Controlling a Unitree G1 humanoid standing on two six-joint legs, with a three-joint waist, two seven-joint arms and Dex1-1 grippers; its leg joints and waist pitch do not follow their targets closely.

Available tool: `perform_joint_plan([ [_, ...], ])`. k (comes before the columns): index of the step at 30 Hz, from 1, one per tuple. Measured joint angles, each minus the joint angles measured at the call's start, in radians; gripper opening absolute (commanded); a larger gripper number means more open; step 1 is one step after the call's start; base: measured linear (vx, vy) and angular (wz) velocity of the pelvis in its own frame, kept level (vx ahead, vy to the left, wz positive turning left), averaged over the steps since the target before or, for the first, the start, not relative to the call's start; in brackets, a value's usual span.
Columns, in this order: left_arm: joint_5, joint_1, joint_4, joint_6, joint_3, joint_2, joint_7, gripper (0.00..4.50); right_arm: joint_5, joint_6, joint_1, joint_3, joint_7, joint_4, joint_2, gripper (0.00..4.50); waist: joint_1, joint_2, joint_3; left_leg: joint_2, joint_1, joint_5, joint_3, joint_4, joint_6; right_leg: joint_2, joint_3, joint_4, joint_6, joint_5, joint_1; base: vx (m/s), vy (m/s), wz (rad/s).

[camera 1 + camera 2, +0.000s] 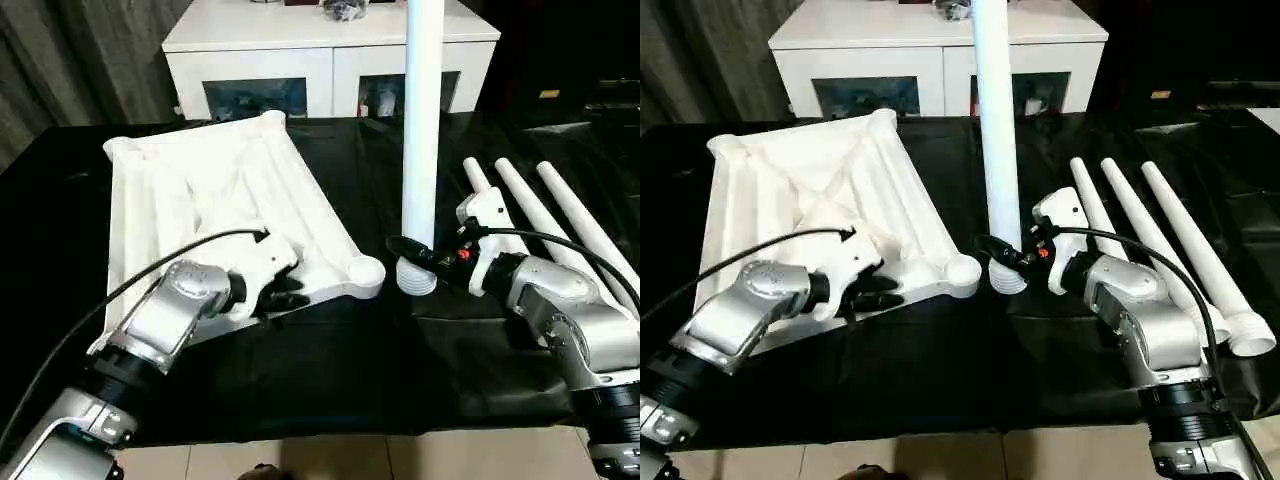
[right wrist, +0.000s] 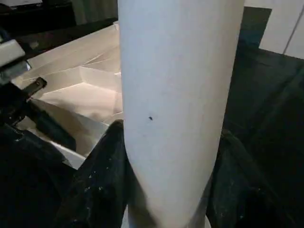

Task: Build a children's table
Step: Insert table leg to table base

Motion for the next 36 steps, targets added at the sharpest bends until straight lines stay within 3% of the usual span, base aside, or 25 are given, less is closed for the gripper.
perform_joint_plan([
  [5, 0.016, -0.002, 0.013, -0.016, -0.005, -0.001, -0.004, 0.55, -0.002, -0.001, 0.0, 0.0, 0.007, 0.0, 0.0, 1.84, -0.001, 0.001, -0.001, 0.0, 0.0, -0.001, 0.0, 0.0, 0.001, 0.0, 0.0, -0.001, 0.0, 0.0, 0.0, 0.0, 0.0, 0.0],
  [6, 0.019, -0.003, 0.017, -0.021, -0.007, -0.002, -0.004, 0.3, -0.002, -0.001, -0.001, 0.0, 0.008, 0.0, 0.0, 1.84, -0.001, 0.002, -0.001, 0.0, 0.0, -0.001, 0.001, 0.0, 0.001, 0.0, 0.0, -0.001, 0.0, 0.0, 0.0, 0.0, 0.0, 0.0],
  [10, 0.023, -0.003, 0.022, -0.031, -0.007, -0.005, -0.021, 0.18, 0.01, 0.003, -0.01, -0.001, 0.016, 0.0, 0.003, 1.84, -0.002, 0.004, -0.002, 0.0, 0.0, -0.001, 0.001, 0.0, 0.001, 0.0, 0.0, -0.001, -0.001, 0.001, 0.0, 0.0, 0.0, 0.0],
  [16, 0.009, 0.023, -0.019, -0.037, -0.007, 0.016, -0.09, 0.0, 0.124, 0.136, -0.027, -0.022, 0.114, -0.002, -0.012, 1.84, -0.002, 0.005, -0.002, 0.001, 0.0, -0.001, 0.001, -0.001, 0.002, 0.0, 0.0, -0.003, -0.001, 0.001, 0.0, 0.0, 0.0, 0.0],
  [22, -0.009, 0.119, -0.161, -0.041, -0.017, 0.069, -0.164, 0.0, 0.247, 0.248, -0.053, -0.076, 0.17, 0.01, -0.011, 1.84, 0.005, 0.011, -0.003, 0.001, 0.0, -0.002, 0.004, -0.001, 0.003, 0.0, 0.0, -0.006, -0.002, 0.001, 0.0, 0.0, 0.0, 0.0],
  [36, 0.0, 0.127, -0.19, -0.015, -0.021, 0.05, -0.149, 0.0, 0.236, 0.268, -0.068, -0.04, 0.187, 0.105, 0.031, 1.84, 0.008, 0.009, -0.003, 0.001, 0.0, -0.002, 0.006, -0.001, 0.003, -0.002, 0.001, -0.005, -0.003, 0.001, -0.001, 0.0, 0.0, 0.0],
])
